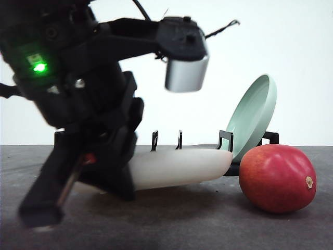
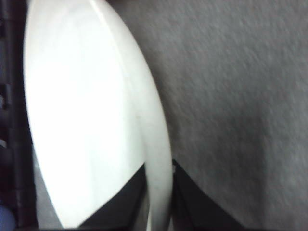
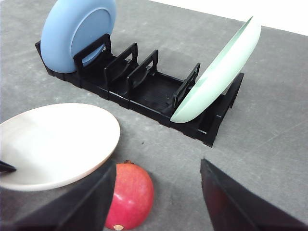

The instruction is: Place pomegranate in white plate

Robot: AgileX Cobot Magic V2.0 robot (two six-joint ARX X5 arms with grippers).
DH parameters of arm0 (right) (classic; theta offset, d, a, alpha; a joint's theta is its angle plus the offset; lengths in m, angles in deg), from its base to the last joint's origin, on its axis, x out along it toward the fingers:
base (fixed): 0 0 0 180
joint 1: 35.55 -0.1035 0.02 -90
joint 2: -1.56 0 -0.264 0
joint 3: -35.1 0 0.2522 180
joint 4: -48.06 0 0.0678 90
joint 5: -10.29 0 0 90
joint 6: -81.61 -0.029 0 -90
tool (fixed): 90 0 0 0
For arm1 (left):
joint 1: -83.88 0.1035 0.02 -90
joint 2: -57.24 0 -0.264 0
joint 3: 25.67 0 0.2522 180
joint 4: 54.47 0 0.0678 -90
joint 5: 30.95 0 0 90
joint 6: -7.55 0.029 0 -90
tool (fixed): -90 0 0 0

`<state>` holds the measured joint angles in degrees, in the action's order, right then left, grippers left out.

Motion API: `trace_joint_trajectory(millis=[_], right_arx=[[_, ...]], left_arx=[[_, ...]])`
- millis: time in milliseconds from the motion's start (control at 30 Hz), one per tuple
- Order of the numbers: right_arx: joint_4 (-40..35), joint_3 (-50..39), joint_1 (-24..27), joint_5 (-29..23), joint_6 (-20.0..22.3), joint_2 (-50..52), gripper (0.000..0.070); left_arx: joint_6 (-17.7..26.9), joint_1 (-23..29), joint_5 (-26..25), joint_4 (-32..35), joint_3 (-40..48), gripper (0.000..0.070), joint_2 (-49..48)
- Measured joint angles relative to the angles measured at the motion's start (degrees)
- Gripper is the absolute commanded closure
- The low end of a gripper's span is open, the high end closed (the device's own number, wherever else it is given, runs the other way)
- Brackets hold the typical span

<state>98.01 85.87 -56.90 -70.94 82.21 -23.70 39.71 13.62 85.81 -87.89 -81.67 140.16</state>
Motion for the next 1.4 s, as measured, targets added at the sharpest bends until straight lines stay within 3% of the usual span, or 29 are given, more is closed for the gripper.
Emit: trace_joint_trajectory(millis=[167,333,467,567,633,867,967,1400], right_arx=[[0.02,0.00,0.00,0.00,0.00,0.00,0.0345],[0.02,0.00,0.00,0.00,0.00,0.00,0.0345],[0.00,0.00,0.00,0.00,0.00,0.00,0.0345],[0.02,0.00,0.00,0.00,0.00,0.00,0.0345],[0.02,0.00,0.00,0.00,0.00,0.00,0.0345],[0.02,0.00,0.00,0.00,0.00,0.00,0.0345],[0.02,0.00,0.00,0.00,0.00,0.00,0.0345],[0.02,0.00,0.00,0.00,0.00,0.00,0.0345]], left_arx=[[-0.03,0.00,-0.11,-3.49,0.00,0.0554,0.21],[-0.93,0.00,-0.10,-4.11,-0.02,0.0342,0.26],[-5.03,0.00,-0.42,-9.68,-1.51,0.0326,0.25],[-9.33,0.76,-4.24,-14.63,-4.31,0.0237,-0.92],[-12.48,2.07,-8.15,-17.24,-5.75,0.0220,-3.57],[-25.16,11.84,-25.79,-20.26,-7.19,0.0221,-15.24],[-28.34,17.63,-30.72,-20.29,-7.19,0.0223,-20.91],[-30.07,42.85,-31.41,-17.52,-7.19,0.0230,-37.44]])
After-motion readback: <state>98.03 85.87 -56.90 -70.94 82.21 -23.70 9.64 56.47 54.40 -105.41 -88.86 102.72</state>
